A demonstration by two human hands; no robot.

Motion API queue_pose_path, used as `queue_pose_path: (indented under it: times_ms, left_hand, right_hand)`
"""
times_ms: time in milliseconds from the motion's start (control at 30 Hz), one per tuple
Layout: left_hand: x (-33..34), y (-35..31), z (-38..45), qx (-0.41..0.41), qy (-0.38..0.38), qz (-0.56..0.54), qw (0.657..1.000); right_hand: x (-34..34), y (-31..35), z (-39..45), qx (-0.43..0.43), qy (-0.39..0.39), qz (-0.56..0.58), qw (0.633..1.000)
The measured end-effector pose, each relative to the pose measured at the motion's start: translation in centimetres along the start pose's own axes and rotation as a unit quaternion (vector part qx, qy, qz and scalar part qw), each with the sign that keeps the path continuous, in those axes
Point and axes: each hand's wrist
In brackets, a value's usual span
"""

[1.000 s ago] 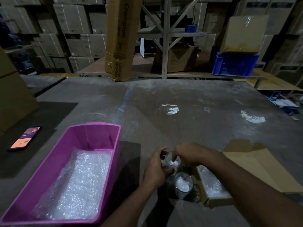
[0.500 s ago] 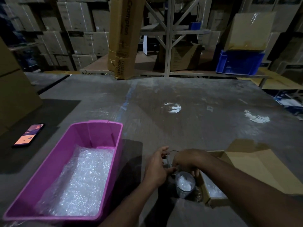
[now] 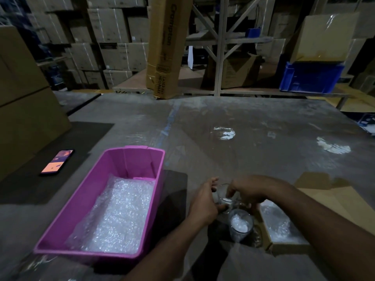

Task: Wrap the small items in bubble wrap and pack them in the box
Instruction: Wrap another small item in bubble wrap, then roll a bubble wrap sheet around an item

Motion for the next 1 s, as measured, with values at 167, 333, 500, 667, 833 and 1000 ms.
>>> queue_pose_path:
  times_ms: [167,333,500,667,833,1000]
  left_hand:
    - [-2.6,-0.8,-2.1,0.025,-0.035,0.016,0.999]
    - [-6.8,-2.3,-5.1,0.045,-0.178,-0.031,0.982]
    - [-11.7,-1.4,-7.7,0.039,-0.261,-0.066,0.962]
    - [-16.4,1.8,-9.2,-0.005,-0.344,-0.066,0.937]
    - [-21.0,6.8,-8.8,-0.110,-0.284,0.036,0.952]
    - [-23.1,11.1,-7.0,-0.252,-0.095,0.234,0.934]
  right_hand:
    - [-1.3,1.6,-2.4,-0.041,-0.135,-0.090,0.986]
    - [-1.8,4.1,-2.3,-0.099,-0.231,-0.111,0.961]
    - [-1.5,7.9,-1.5,-0.185,-0.318,-0.097,0.925]
    - [0.3,13.1,0.5,-0.279,-0.353,-0.020,0.893]
    - [2.8,17.3,3.6,-0.335,-0.350,-0.006,0.875]
    - [4.9,20.4,6.7,-0.325,-0.308,-0.039,0.894]
Point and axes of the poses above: each hand's wrist, its own z-axis towards the middle knuckle, its own x-axis out of the palm, y = z × x, and after that the axes turned 14 degrees about -x, right-handed
